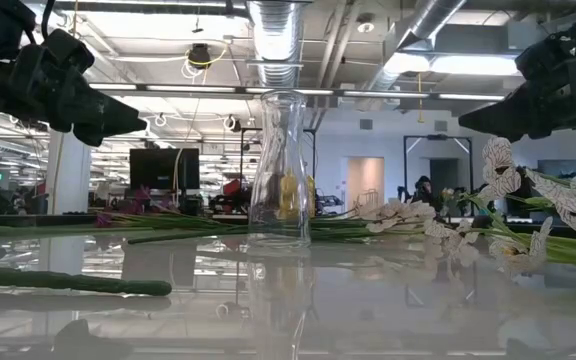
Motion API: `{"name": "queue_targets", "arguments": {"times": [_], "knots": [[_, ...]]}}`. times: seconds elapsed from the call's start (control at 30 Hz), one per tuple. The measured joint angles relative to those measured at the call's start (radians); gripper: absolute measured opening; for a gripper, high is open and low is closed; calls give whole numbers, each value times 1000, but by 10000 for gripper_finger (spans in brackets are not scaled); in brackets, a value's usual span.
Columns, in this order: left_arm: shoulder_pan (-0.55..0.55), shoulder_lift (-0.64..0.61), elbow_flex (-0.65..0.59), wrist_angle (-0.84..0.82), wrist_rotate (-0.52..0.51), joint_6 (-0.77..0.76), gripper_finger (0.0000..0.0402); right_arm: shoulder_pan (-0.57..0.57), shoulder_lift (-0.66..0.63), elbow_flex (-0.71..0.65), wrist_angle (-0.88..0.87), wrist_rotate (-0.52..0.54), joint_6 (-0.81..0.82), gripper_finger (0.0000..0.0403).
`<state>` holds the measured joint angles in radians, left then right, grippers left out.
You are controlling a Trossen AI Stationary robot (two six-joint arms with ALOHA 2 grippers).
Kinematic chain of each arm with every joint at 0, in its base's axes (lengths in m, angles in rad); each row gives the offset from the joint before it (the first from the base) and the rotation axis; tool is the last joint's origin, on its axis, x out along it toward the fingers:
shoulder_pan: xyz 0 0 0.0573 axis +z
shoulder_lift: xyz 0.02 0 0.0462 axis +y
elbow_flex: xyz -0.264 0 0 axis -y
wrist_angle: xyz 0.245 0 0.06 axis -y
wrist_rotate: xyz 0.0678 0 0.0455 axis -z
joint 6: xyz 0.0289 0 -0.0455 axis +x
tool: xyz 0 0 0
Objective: Sort flowers into vase by color
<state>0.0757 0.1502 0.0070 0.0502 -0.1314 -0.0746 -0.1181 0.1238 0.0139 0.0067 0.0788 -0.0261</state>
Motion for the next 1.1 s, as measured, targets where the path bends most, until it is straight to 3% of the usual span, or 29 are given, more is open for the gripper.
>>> {"name": "queue_targets", "arguments": {"times": [1.1], "knots": [[0,0,0,4,-9,-27,185,0,0,0,0,0,0,44]]}}
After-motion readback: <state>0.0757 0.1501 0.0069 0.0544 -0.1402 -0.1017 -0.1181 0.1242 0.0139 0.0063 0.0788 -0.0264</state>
